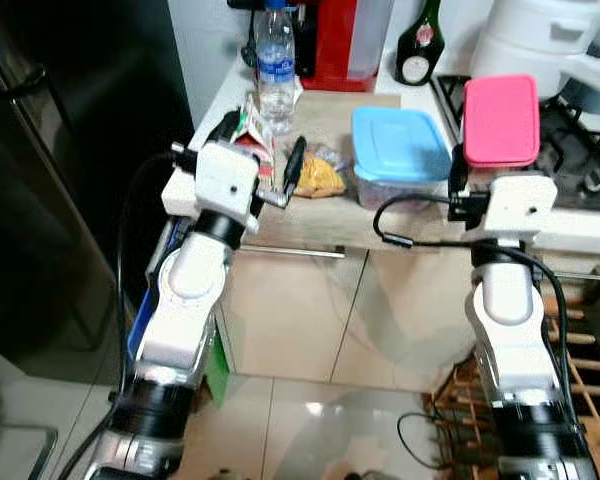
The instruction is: Restocking fridge
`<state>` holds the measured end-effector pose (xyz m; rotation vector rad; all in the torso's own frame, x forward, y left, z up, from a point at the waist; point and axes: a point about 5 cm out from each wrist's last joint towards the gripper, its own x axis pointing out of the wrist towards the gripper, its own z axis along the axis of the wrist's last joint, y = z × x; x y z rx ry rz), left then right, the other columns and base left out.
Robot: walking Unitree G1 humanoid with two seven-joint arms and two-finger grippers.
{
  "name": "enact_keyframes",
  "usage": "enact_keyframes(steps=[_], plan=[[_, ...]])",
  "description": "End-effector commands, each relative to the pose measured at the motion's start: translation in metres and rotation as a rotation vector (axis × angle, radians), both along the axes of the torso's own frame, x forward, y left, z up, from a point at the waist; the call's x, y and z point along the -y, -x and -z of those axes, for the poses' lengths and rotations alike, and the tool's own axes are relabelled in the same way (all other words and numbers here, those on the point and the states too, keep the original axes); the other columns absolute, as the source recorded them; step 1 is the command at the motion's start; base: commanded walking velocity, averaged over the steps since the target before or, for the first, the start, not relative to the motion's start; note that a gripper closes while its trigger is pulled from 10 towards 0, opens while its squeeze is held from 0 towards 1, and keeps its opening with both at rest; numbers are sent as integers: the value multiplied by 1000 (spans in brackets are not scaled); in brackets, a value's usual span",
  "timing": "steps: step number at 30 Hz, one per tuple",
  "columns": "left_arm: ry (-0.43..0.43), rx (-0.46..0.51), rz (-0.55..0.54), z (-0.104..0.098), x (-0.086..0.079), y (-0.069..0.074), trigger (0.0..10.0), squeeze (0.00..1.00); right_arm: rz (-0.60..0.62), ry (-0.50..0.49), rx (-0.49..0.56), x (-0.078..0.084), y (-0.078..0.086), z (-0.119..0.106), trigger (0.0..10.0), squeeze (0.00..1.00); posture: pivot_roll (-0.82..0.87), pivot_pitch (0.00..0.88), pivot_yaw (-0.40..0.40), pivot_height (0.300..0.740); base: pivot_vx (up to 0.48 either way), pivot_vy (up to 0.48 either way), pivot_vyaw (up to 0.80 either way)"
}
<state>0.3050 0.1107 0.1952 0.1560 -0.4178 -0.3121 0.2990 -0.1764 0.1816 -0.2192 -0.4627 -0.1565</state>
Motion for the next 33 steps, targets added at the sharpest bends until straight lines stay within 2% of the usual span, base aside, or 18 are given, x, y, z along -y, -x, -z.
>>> enact_keyframes(steps=[1, 5, 10, 33], plan=[[16, -6, -2, -2, -1, -1, 10000, 0, 12, -17, 15, 1, 0, -4, 0, 0, -16, 0, 4, 740, 0, 0, 0], [24, -15, -15, -3, -1, -5, 10000, 0, -6, -92, -43, -2, -6, 5, 0, 0, -14, 0, 9, 740, -127, 0, 0], [23, -27, -10, -2, -2, -6, 10000, 0, -23, -87, -50, -7, -9, 5, 0, 0, -14, 0, 14, 740, -285, 0, 0], [28, -28, -15, -2, -2, -14, 10000, 0, -37, -90, -60, -7, -18, 5, 0, 0, -22, 0, 10, 740, -329, 0, 0]])
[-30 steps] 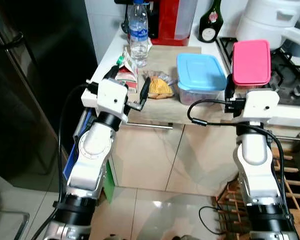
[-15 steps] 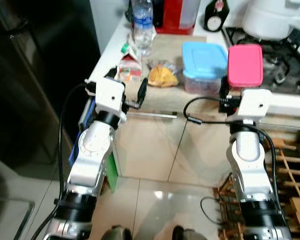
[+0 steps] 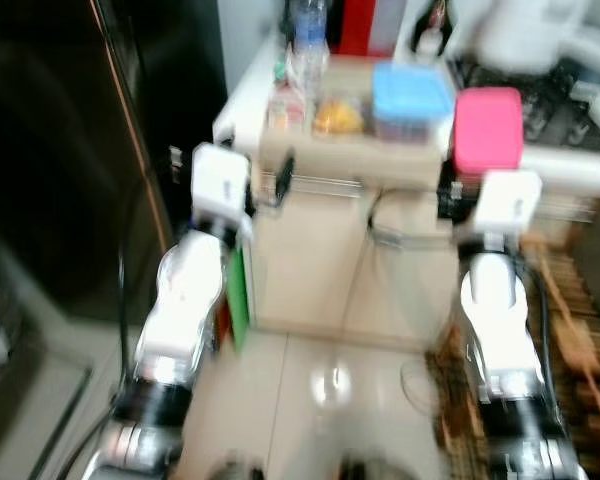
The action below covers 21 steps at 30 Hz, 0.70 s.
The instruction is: Restocking fridge
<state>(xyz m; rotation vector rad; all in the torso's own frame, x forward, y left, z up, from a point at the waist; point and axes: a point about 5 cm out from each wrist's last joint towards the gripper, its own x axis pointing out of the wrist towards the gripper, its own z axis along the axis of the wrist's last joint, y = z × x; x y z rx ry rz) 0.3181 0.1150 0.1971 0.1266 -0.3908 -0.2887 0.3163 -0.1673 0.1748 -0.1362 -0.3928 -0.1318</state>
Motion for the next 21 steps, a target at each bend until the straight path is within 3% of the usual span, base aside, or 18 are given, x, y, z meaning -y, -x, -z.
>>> enact_keyframes(steps=[1, 13, 21], plan=[[-1, 2, 5, 0, 2, 0, 10000, 0, 0, -9, 6, 3, -1, -2, 0, 0, -23, 0, 9, 740, -341, 0, 0], [-3, -6, -17, 3, -1, -2, 10000, 0, -16, 2, -23, 1, -1, 3, 0, 0, -33, 0, 5, 740, -336, 0, 0], [9, -12, -18, 5, -2, -1, 10000, 0, -5, 1, -44, 5, 0, 7, 0, 0, -38, 0, 4, 740, 0, 0, 0]])
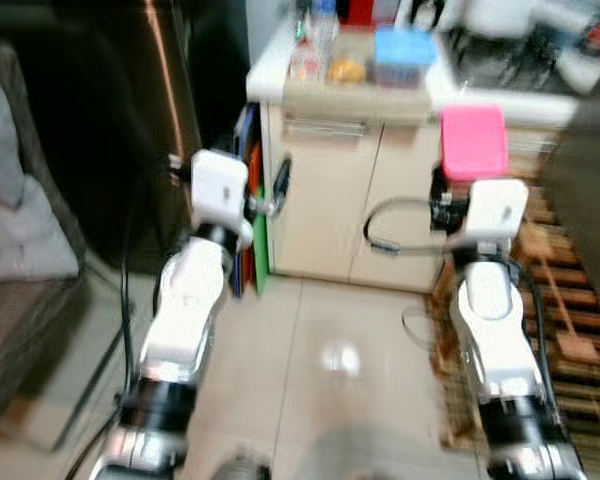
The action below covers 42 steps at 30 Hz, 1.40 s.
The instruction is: Restocking fridge
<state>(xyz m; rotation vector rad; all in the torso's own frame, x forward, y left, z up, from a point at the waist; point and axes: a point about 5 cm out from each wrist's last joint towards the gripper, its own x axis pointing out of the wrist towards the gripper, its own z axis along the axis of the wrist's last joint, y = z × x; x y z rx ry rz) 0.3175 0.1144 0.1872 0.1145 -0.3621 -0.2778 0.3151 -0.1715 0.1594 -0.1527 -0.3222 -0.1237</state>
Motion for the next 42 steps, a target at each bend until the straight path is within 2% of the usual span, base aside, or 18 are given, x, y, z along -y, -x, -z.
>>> enact_keyframes(steps=[1, 6, 24, 35, 42], plan=[[0, 10, 0, -4, -2, -1, 10000, 0, -3, -11, 24, 1, -1, -8, 0, 0, -39, 0, 3, 740, 0, 0, 0], [4, -20, 3, 0, -1, -1, 10000, 0, -5, -9, 11, 1, -2, -6, 0, 0, -43, 0, 3, 740, 0, -470, 0], [9, -21, 10, 2, 3, 0, 10000, 0, -14, 1, -13, 3, -2, -3, 0, 0, -50, 0, 0, 740, 0, -436, 0], [9, -36, -35, 4, -3, -5, 10000, 0, -13, -1, -28, 3, -1, 0, 0, 0, -52, 0, 4, 740, 0, -419, 0], [7, -38, -41, 4, -4, -6, 10000, 0, -23, -6, -29, 1, -1, 0, 0, 0, -50, 0, 6, 740, 244, -410, 0]])
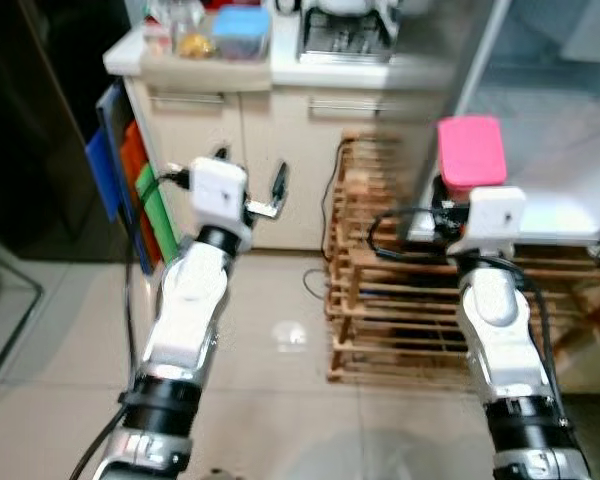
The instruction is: Restocking fridge
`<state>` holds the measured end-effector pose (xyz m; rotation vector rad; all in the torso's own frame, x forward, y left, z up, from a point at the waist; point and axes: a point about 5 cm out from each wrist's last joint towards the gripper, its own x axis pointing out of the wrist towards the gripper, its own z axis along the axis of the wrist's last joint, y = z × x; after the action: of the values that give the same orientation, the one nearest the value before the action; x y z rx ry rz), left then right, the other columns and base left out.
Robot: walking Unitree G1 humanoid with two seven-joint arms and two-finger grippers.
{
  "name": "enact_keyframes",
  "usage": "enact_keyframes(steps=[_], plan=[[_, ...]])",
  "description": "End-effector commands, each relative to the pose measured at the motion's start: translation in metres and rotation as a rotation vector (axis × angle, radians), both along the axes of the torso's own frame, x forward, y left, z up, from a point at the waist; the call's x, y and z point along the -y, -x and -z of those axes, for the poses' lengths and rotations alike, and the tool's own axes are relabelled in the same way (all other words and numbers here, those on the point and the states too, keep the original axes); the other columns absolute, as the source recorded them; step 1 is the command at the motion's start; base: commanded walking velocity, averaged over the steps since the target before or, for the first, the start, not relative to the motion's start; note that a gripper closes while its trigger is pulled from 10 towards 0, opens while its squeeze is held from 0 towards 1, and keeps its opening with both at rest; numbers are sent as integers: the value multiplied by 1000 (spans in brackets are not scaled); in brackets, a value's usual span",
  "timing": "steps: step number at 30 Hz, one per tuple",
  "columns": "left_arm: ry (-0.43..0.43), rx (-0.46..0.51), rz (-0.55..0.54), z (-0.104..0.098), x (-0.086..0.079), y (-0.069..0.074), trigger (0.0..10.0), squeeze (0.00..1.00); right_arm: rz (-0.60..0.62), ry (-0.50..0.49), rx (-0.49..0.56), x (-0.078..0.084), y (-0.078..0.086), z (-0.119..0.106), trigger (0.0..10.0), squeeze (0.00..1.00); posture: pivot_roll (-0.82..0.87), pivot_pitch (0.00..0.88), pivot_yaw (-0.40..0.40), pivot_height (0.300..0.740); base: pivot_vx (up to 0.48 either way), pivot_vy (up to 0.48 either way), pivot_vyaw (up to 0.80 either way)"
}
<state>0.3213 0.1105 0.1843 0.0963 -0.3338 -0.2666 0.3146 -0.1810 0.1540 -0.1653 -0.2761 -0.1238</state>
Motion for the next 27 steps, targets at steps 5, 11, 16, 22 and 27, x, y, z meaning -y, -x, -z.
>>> enact_keyframes(steps=[5, 11, 16, 22, 27], plan=[[-9, -12, -36, 1, -9, -2, 10000, 0, -29, -16, 12, -8, -1, -3, 0, 0, -49, 0, 7, 740, 251, -405, 0], [-4, -18, -39, 2, -10, -3, 10000, 0, -33, -11, 8, -8, 0, -3, 0, 0, -52, 0, 8, 740, 252, -405, 0], [17, -22, -32, 2, -10, -3, 10000, 0, -61, 2, -1, -7, 0, -2, 0, 0, -53, 0, 8, 740, 288, -378, 0], [25, -36, -50, 4, -12, -5, 10000, 0, -78, 30, -46, 8, 4, 5, 0, 0, -55, 0, 9, 740, 0, 0, 0], [21, -44, -41, 6, -10, -6, 10000, 0, -67, 25, -54, 8, 4, 6, 0, 0, -61, 0, 13, 740, 0, 0, 0]])
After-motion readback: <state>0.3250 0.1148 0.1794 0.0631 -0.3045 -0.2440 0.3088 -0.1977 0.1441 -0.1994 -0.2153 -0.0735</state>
